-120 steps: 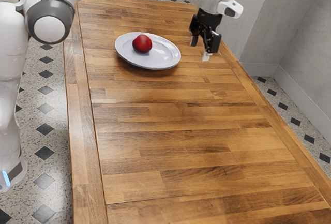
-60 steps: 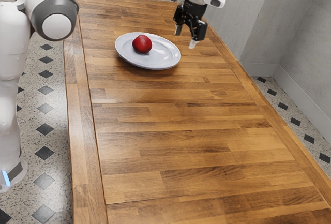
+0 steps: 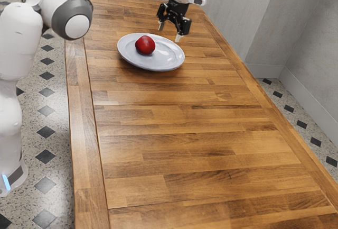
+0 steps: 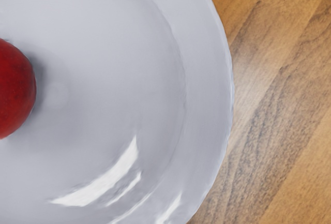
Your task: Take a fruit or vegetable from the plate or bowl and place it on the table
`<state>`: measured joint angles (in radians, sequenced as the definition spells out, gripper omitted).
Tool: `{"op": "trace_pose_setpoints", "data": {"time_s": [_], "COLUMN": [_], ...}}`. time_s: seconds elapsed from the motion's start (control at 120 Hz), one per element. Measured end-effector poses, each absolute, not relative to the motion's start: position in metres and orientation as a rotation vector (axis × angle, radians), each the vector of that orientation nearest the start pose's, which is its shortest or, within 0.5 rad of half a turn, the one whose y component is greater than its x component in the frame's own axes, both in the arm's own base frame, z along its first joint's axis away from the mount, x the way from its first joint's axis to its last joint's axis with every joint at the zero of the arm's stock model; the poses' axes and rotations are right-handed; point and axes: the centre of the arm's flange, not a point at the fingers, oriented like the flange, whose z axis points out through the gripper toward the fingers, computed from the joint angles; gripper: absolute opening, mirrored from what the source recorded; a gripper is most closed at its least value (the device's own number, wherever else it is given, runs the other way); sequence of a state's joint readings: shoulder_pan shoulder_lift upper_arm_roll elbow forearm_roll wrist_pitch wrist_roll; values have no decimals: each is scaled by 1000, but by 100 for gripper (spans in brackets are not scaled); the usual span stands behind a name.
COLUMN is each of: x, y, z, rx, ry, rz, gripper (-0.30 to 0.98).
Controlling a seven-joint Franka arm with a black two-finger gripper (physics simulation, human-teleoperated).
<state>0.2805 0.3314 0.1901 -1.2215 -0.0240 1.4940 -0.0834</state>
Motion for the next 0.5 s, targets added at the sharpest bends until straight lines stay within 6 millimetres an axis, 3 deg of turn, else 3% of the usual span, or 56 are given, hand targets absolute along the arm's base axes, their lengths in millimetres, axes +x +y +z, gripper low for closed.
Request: {"op": "trace_pose_setpoints", "data": {"time_s": [0.117, 0.225, 0.5], "x": [581, 574, 557], "y": [321, 351, 395], "z": [554, 540, 517], "rx": [-2965, -2945, -2922], "ry": [-925, -977, -1046], "rz": [89, 75, 83], "gripper": [68, 68, 68]}}
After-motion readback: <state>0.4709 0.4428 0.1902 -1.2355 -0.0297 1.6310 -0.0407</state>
